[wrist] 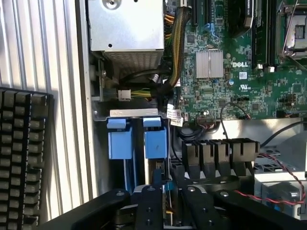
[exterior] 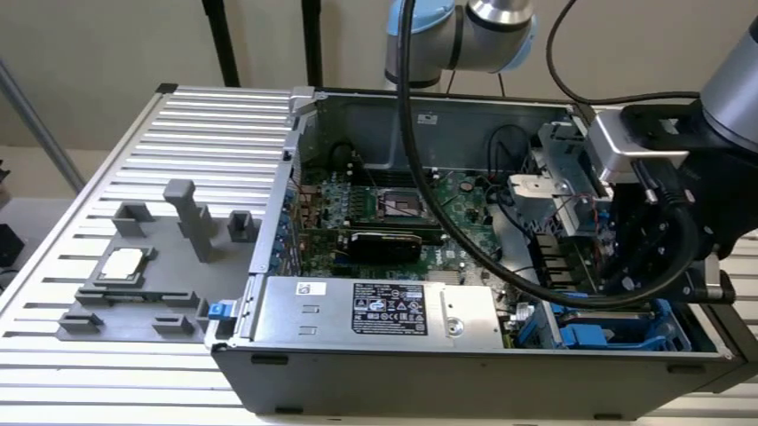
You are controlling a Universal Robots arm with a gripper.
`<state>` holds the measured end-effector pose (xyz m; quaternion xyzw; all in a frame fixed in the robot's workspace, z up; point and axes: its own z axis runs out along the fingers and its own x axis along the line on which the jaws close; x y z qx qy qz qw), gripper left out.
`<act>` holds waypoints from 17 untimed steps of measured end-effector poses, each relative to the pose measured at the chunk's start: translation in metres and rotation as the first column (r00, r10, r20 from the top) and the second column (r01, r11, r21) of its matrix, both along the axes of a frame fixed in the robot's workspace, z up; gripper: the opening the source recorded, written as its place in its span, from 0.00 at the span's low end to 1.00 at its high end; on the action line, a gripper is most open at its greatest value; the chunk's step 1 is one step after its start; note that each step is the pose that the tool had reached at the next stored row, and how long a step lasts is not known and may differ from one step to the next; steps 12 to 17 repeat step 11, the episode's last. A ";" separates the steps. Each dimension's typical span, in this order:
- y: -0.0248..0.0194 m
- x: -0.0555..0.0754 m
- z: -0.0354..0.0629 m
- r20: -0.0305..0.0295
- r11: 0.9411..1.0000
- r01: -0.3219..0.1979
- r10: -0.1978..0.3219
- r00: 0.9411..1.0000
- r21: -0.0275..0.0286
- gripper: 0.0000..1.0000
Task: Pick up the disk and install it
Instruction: 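Insert the second disk wire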
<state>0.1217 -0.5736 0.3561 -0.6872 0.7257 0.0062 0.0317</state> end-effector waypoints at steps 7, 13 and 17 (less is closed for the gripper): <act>-0.0001 -0.009 0.0007 0.009 1.000 0.000 0.000 1.000 0.002 1.00; -0.0001 -0.009 0.0008 0.009 1.000 0.000 0.000 1.000 0.002 1.00; -0.0001 -0.009 0.0008 0.009 1.000 0.000 0.000 1.000 0.002 1.00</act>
